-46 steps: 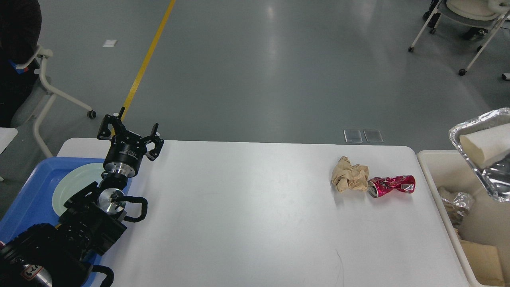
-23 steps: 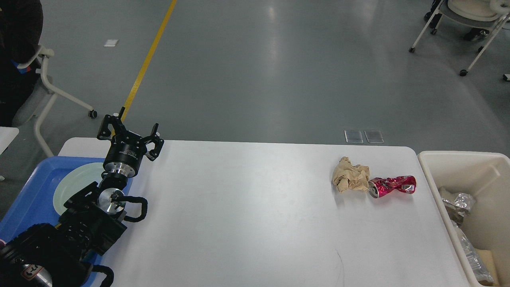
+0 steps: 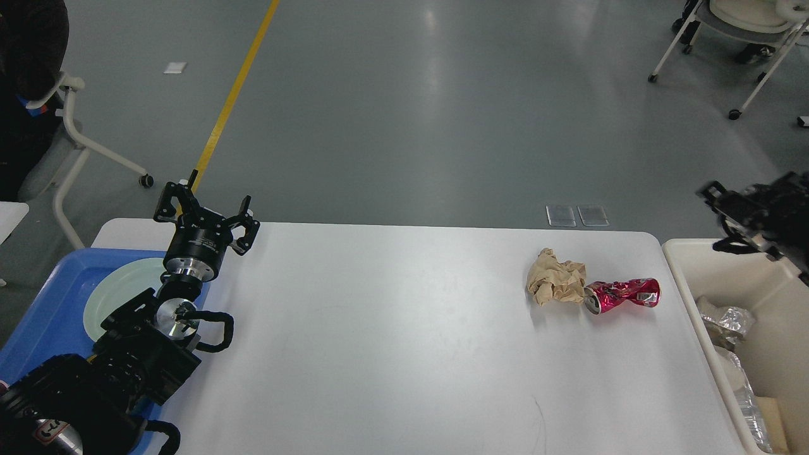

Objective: Tidy desktop
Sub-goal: 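Move the right gripper over the crumpled tan paper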

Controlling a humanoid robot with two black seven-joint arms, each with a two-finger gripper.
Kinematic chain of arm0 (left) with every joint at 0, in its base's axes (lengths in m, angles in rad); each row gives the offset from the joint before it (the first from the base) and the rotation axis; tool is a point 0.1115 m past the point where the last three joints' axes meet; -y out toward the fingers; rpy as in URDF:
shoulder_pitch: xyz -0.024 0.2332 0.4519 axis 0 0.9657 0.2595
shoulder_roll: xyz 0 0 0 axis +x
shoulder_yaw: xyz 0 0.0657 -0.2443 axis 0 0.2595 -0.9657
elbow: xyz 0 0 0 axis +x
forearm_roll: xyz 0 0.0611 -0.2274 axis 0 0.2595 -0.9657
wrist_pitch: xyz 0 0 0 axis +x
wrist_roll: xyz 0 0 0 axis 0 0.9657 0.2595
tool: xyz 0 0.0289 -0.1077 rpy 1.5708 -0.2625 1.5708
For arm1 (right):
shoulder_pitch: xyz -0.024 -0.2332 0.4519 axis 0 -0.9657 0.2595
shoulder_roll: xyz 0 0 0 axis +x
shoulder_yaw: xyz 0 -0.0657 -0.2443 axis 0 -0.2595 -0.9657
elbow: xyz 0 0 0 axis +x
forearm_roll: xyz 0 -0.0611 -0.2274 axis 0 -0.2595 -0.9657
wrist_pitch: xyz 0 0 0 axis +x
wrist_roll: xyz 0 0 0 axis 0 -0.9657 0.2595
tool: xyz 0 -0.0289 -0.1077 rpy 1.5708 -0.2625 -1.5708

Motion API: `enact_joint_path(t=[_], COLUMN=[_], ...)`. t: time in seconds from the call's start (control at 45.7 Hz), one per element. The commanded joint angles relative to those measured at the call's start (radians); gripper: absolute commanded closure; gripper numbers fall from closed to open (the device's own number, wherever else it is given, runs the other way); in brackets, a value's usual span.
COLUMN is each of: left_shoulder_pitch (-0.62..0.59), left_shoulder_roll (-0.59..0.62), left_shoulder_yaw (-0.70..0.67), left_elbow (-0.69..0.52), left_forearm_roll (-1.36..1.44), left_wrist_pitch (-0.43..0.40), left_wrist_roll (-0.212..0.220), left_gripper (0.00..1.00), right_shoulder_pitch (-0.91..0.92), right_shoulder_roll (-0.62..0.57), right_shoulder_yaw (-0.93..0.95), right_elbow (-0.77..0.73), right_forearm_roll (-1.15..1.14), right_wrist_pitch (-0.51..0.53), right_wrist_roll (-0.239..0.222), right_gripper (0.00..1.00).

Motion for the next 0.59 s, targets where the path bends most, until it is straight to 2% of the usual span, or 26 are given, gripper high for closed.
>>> enact_joint_path(t=[0.0,0.241,0.328,0.437,0.569], left_shoulder_pitch=[0.000,0.000,0.000,0.000,0.001], left_shoulder_roll=[0.000,0.000,0.000,0.000,0.000], left_shoulder_yaw=[0.000,0.000,0.000,0.000,0.000], left_elbow=[0.000,0.000,0.000,0.000,0.000], left_forearm_roll=[0.000,0.000,0.000,0.000,0.000], left_wrist_pitch=[0.000,0.000,0.000,0.000,0.000], left_wrist_roll=[0.000,0.000,0.000,0.000,0.000], left_gripper=[0.03,0.03,0.03,0.03,0.03], right_shoulder_pitch=[0.143,0.439,0.542,0.652,0.740], right_shoulder_roll=[0.149,0.301,0.320,0.323,0.326], right_shoulder_yaw=[-0.035,-0.075,-0.075,-0.075,-0.095], right_elbow=[0.037,0.294,0.412,0.560,0.658], right_forearm_roll=[-0.004,-0.005,-0.001,-0.001,-0.001], right_wrist_pitch=[0.105,0.275,0.355,0.508,0.619], right_wrist_roll=[-0.003,-0.002,0.001,0.005,0.005], right_gripper=[0.00,0.00,0.00,0.00,0.00])
